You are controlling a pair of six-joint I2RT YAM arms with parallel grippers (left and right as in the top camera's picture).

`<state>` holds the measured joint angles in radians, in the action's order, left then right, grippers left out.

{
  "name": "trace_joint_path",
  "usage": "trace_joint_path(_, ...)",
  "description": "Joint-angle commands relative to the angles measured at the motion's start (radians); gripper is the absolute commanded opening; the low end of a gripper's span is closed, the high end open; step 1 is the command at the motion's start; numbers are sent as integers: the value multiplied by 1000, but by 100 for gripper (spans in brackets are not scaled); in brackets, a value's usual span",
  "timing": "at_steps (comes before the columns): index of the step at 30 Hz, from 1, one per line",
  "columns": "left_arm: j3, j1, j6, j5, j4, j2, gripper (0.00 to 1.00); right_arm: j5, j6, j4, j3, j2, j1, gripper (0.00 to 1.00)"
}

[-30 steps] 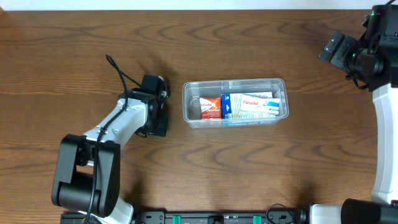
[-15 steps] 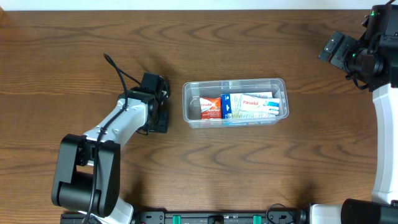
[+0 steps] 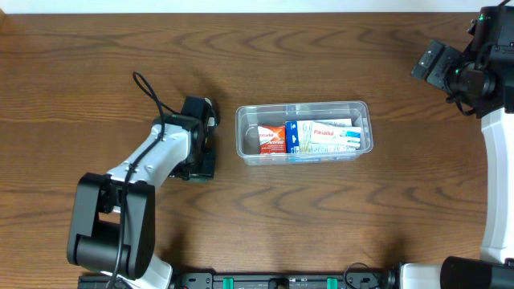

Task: Pack container
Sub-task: 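Grasp the green Zam-Buk box with the left gripper and lift, then carry the Zam-Buk box over the container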

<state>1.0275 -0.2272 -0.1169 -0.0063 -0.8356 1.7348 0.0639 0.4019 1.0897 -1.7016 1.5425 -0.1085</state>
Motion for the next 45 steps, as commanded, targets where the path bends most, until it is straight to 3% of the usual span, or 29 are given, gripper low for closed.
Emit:
trace_joint_path(1,111,0,-20,17,-97,-12,61,7,9,3,-11,-5,-5,99)
trace_joint_path(7,334,-20,-21,93,-343,-63,62,7,9,3,-11,-5,-5,99)
trace_joint_path(12,507,-85,-85,97,-447,-113,61,7,9,3,-11,-5,-5,99)
trace_joint_path(18,623,-171,-152,92,-424,-122,61,7,9,3,-11,-5,-5,99)
trace_joint_path(32,651,-281,-200,120,-300,12,57,7,9,3,-11,-5,-5,99)
trace_joint_path(45,1025,-314,-192,91,-329,76,53,7,9,3,-11,-5,-5,99)
